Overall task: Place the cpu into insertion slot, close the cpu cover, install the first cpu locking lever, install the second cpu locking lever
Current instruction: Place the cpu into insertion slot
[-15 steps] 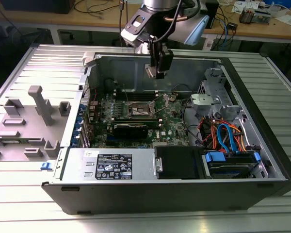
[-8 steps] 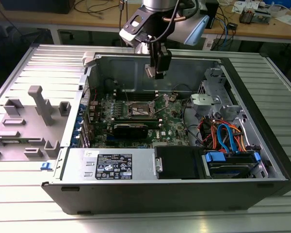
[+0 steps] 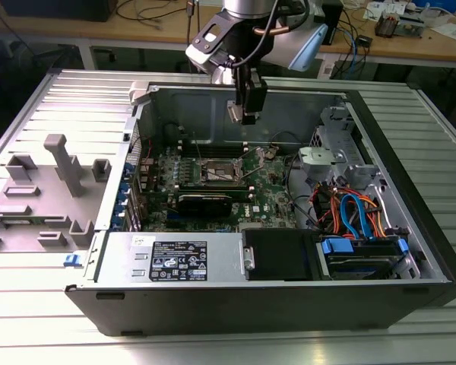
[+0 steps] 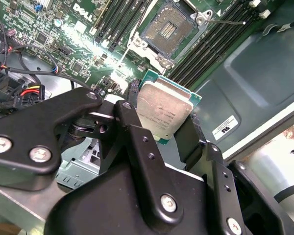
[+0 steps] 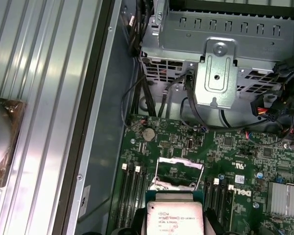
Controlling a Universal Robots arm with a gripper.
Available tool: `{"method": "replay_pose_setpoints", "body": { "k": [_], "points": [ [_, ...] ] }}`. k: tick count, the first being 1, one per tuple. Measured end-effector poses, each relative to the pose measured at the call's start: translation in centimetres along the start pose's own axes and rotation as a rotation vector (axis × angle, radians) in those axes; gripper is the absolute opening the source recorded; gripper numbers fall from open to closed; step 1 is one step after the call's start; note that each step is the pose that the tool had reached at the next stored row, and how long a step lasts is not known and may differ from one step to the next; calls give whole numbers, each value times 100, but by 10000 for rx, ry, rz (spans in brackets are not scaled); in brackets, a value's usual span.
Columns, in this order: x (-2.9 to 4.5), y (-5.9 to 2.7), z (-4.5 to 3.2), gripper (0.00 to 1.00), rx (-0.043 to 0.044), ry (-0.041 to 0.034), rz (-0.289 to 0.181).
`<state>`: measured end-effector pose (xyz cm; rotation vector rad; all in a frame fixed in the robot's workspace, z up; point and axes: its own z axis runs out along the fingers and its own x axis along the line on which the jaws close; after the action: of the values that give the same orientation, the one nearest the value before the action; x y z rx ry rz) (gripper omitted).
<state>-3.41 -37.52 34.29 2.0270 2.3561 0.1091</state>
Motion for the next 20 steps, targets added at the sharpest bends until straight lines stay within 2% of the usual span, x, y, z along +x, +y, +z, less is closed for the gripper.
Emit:
{"method": "replay_pose_setpoints", "body": {
  "k": [20],
  "points": [
    [3, -20, -2, 55, 0, 0, 1]
  ]
}}
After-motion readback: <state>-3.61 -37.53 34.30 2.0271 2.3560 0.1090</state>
